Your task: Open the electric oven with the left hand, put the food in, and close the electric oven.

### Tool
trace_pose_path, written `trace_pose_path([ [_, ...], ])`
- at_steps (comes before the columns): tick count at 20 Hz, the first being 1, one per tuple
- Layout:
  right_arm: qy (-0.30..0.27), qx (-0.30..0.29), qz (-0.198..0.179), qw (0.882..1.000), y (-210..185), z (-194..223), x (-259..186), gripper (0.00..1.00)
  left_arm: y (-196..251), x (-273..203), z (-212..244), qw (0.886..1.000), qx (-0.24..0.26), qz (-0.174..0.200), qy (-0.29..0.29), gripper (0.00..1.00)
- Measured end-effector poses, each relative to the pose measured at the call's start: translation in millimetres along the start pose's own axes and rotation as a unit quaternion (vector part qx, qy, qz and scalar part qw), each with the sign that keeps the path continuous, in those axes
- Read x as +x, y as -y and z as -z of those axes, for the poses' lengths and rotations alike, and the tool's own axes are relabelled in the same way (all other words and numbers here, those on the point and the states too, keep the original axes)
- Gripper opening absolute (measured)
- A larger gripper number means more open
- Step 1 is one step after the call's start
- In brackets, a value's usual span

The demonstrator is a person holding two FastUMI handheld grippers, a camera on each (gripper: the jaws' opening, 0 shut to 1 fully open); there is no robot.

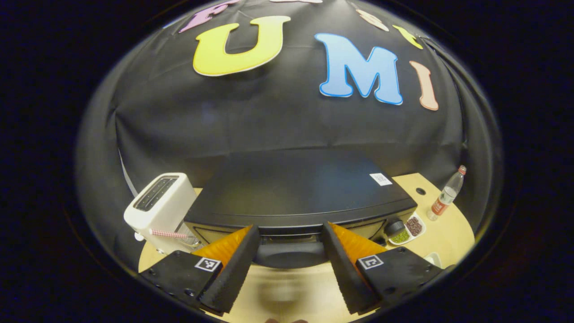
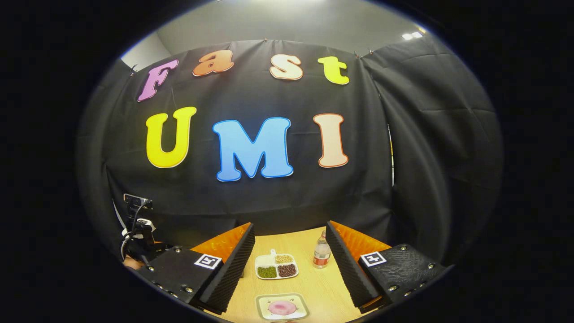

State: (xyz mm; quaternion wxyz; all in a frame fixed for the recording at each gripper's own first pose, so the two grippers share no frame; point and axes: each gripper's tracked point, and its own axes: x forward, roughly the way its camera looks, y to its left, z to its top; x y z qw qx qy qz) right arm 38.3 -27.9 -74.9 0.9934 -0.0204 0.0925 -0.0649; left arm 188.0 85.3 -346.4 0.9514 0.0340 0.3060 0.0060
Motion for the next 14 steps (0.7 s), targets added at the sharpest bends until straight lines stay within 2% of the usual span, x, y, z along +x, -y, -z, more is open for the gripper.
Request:
trace_pose_path([
  [1,0.001,-0.001,-0.002,1.000,-1,-1,-1,0.97,-1,-2,3,1.000,0.001,0.001,-0.003,0.92],
  [2,0.003,-0.001,-0.005,1.000,-1,-3,-1,0.97,-1,-5,6,1.000,0.002,0.002,-0.002,0.98],
  [3,0.005,-0.001,-0.007,1.000,-2,-4,-2,0.97,0,-10,11,1.000,0.002,0.001,-0.005,0.95],
  [4,0.006,-0.001,-0.009,1.000,-1,-6,-3,0.97,1,-14,14,1.000,0.001,0.001,-0.005,0.99],
  [6,0.006,0.000,-0.013,1.000,0,-6,-6,0.97,0,-24,26,1.000,0.001,-0.001,-0.008,0.95],
  [10,0.002,-0.001,-0.019,1.000,5,-2,-14,0.97,3,-47,58,1.000,-0.006,0.001,-0.017,0.95],
  [11,0.000,0.000,-0.021,1.000,6,-2,-16,0.97,3,-53,67,1.000,-0.011,0.003,-0.023,0.99],
  [13,-0.003,-0.002,-0.024,1.000,7,0,-19,0.97,4,-59,86,0.999,-0.012,0.005,-0.033,0.99],
  [14,-0.004,-0.005,-0.025,1.000,7,0,-20,0.97,4,-63,93,0.999,-0.008,0.006,-0.037,0.95],
])
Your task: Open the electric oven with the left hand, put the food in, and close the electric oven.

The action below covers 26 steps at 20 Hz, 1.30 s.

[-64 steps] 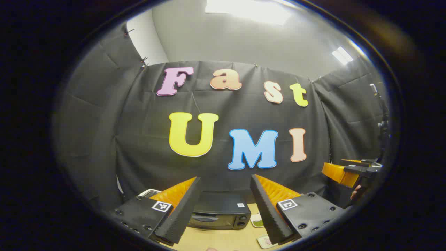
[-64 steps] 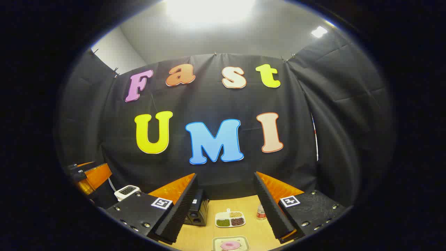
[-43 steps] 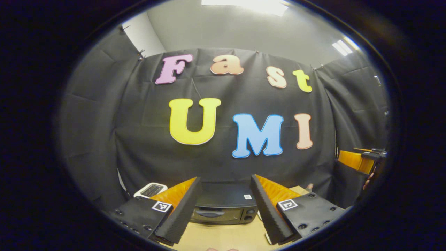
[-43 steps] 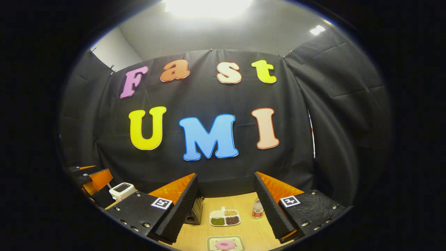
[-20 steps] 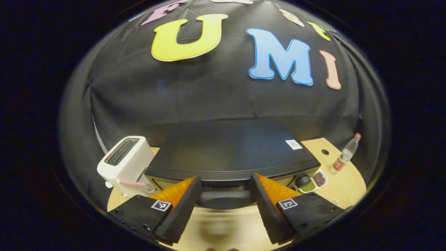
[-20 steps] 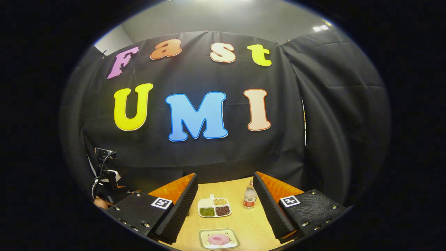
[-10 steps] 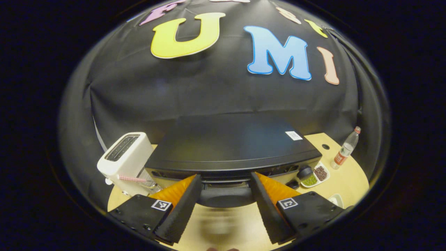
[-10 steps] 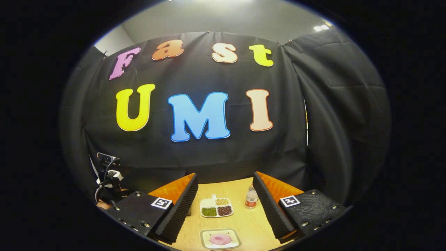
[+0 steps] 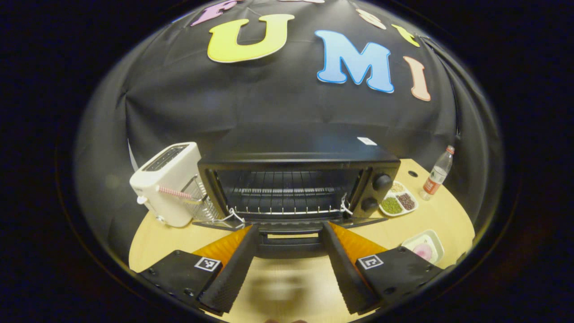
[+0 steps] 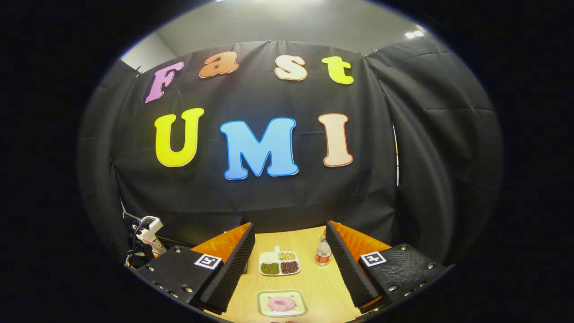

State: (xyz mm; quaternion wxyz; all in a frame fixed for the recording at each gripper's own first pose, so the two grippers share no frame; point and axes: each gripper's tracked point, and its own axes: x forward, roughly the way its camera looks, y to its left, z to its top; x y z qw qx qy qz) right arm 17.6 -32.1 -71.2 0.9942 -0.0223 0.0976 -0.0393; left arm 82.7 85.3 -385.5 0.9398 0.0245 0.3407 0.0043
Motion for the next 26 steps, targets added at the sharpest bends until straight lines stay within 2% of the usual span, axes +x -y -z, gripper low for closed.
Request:
trace_pose_path([
  [5,-0.005,-0.006,-0.004,1.000,1,3,-6,0.97,1,-6,34,1.000,0.004,0.000,-0.020,0.99],
  [6,-0.009,-0.006,-0.005,1.000,1,6,-7,0.97,2,-6,42,1.000,0.006,0.000,-0.025,0.95],
  [7,-0.013,-0.005,-0.005,1.000,1,9,-8,0.97,2,-6,50,0.999,0.007,-0.001,-0.033,0.99],
  [9,-0.020,0.002,-0.004,1.000,3,13,-11,0.97,-1,-5,57,0.999,0.008,-0.007,-0.032,0.99],
  [10,-0.023,0.005,-0.007,1.000,2,15,-11,0.97,-2,-6,54,1.000,0.004,-0.010,-0.029,0.92],
  [13,-0.049,0.009,-0.016,0.999,3,30,-6,0.97,-2,-25,11,0.999,-0.022,-0.013,0.022,0.99],
  [14,-0.066,0.018,-0.023,0.997,2,39,-4,0.97,-3,-32,-10,0.999,-0.023,-0.014,0.045,0.95],
  [17,-0.126,0.030,-0.050,0.990,0,70,10,0.97,-2,-57,-59,0.995,-0.025,-0.015,0.093,0.95],
  [19,-0.178,0.018,-0.065,0.982,7,98,20,0.97,3,-83,-97,0.990,-0.030,-0.010,0.138,0.95],
  [20,-0.210,0.017,-0.073,0.975,11,114,25,0.97,5,-99,-117,0.986,-0.030,-0.009,0.162,0.99],
  [21,-0.245,0.021,-0.080,0.966,15,133,27,0.97,5,-114,-134,0.982,-0.027,-0.010,0.185,0.92],
  [22,-0.276,0.030,-0.083,0.957,19,149,29,0.98,7,-129,-149,0.979,-0.025,-0.009,0.204,0.91],
  [26,-0.392,0.048,-0.074,0.916,34,218,36,0.97,14,-177,-189,0.965,-0.028,-0.002,0.260,0.96],
])
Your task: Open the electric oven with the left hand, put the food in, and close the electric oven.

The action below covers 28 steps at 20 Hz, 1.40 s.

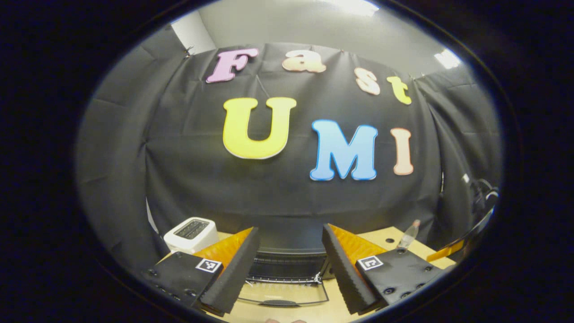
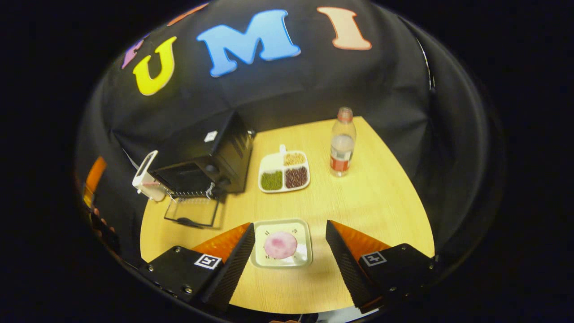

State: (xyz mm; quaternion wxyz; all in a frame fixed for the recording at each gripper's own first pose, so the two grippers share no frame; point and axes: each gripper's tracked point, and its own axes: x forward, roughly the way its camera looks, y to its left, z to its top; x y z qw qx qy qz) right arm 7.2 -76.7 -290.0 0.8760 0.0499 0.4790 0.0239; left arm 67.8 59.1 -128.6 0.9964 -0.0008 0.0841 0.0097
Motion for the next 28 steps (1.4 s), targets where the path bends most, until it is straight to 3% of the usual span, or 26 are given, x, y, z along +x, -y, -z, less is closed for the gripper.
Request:
trace_pose_path([
  [5,-0.106,0.045,-0.006,0.993,14,36,47,0.98,-13,-29,-15,1.000,0.008,-0.020,0.010,0.98],
  [11,-0.181,0.000,0.037,0.983,40,60,102,0.98,-43,-56,4,0.998,0.013,-0.062,-0.012,0.97],
  [18,-0.217,-0.067,0.082,0.970,52,79,133,0.98,-73,-73,15,0.995,0.011,-0.095,-0.025,0.98],
  [20,-0.210,-0.112,0.112,0.965,64,78,138,0.98,-77,-73,21,0.995,0.008,-0.099,-0.030,0.98],
  [23,-0.208,-0.126,0.113,0.963,59,80,141,0.97,-77,-72,27,0.994,0.001,-0.098,-0.038,0.98],
  [25,-0.211,-0.114,0.102,0.965,54,84,144,0.91,-73,-69,28,0.995,-0.003,-0.092,-0.038,0.96],
  [26,-0.211,-0.112,0.091,0.967,50,85,144,0.77,-70,-67,28,0.995,-0.005,-0.089,-0.039,0.94],
  [27,-0.211,-0.095,0.065,0.971,39,90,148,0.81,-67,-65,29,0.996,-0.006,-0.085,-0.040,0.94],
  [28,-0.211,-0.073,0.062,0.973,33,90,147,0.43,-63,-62,28,0.996,-0.006,-0.080,-0.040,0.95],
])
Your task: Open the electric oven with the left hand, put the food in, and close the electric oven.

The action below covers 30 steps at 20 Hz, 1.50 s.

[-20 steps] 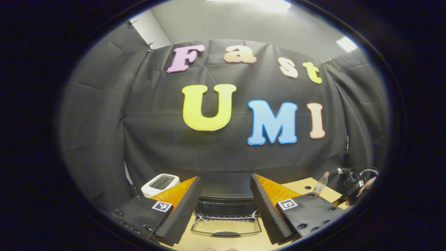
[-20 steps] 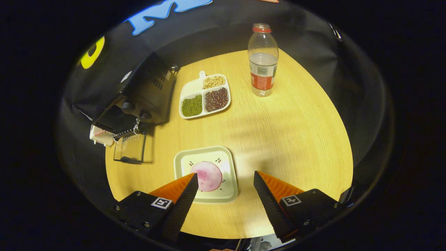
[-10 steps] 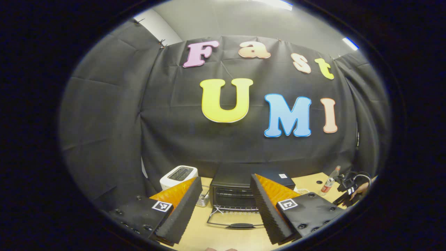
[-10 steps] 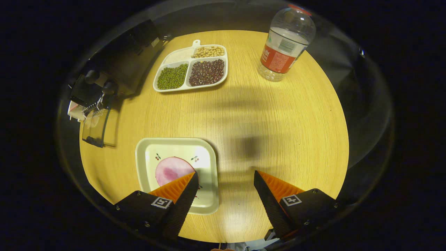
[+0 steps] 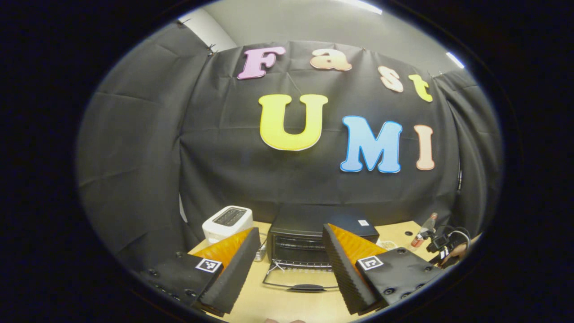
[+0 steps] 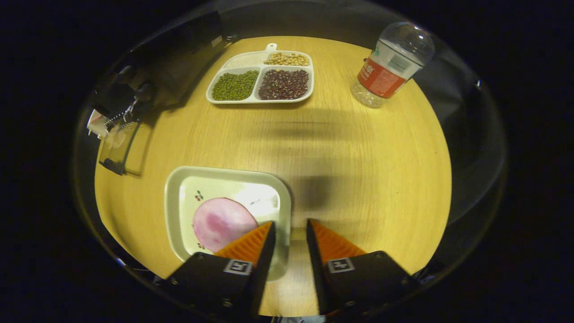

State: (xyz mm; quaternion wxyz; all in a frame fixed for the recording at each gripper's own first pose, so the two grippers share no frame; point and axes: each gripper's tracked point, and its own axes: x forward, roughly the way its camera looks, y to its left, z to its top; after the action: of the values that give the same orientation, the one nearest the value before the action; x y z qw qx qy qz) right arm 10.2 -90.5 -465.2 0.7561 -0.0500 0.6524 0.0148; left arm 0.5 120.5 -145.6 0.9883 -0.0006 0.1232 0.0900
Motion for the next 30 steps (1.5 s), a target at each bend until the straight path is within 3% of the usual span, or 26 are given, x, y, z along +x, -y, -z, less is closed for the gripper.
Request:
trace_pose_path([
  [1,-0.014,-0.001,-0.006,1.000,-1,6,0,0.19,5,2,0,1.000,0.001,0.005,-0.001,0.95],
  [2,-0.006,0.007,-0.017,1.000,-1,5,-5,0.19,9,3,0,1.000,0.002,0.008,-0.002,0.95],
  [4,-0.006,0.018,-0.045,0.999,-4,4,-1,0.01,18,4,-2,1.000,0.006,0.013,-0.004,0.95],
  [7,0.007,0.040,-0.086,0.995,-2,6,-3,0.01,28,-2,-8,1.000,0.010,0.010,-0.003,0.91],
  [10,0.016,0.074,-0.148,0.986,-2,7,-2,0.01,35,-11,-18,1.000,0.007,-0.001,0.001,0.98],
  [13,0.027,0.125,-0.233,0.964,-6,9,-2,0.01,37,-24,-23,1.000,0.008,-0.026,0.000,0.98],
  [16,0.024,0.176,-0.311,0.934,-11,15,-4,0.01,40,-38,-31,0.999,0.008,-0.045,0.006,0.98],
  [19,0.029,0.220,-0.356,0.908,-16,17,-3,0.01,47,-45,-33,0.999,0.002,-0.042,0.006,0.98],
  [23,0.043,0.268,-0.375,0.886,-19,21,-12,0.01,42,-39,-41,0.999,-0.008,-0.029,0.011,0.98],
  [30,0.096,0.310,-0.353,0.878,-46,30,-63,0.01,12,-22,-67,0.999,-0.013,0.005,0.045,0.93],
])
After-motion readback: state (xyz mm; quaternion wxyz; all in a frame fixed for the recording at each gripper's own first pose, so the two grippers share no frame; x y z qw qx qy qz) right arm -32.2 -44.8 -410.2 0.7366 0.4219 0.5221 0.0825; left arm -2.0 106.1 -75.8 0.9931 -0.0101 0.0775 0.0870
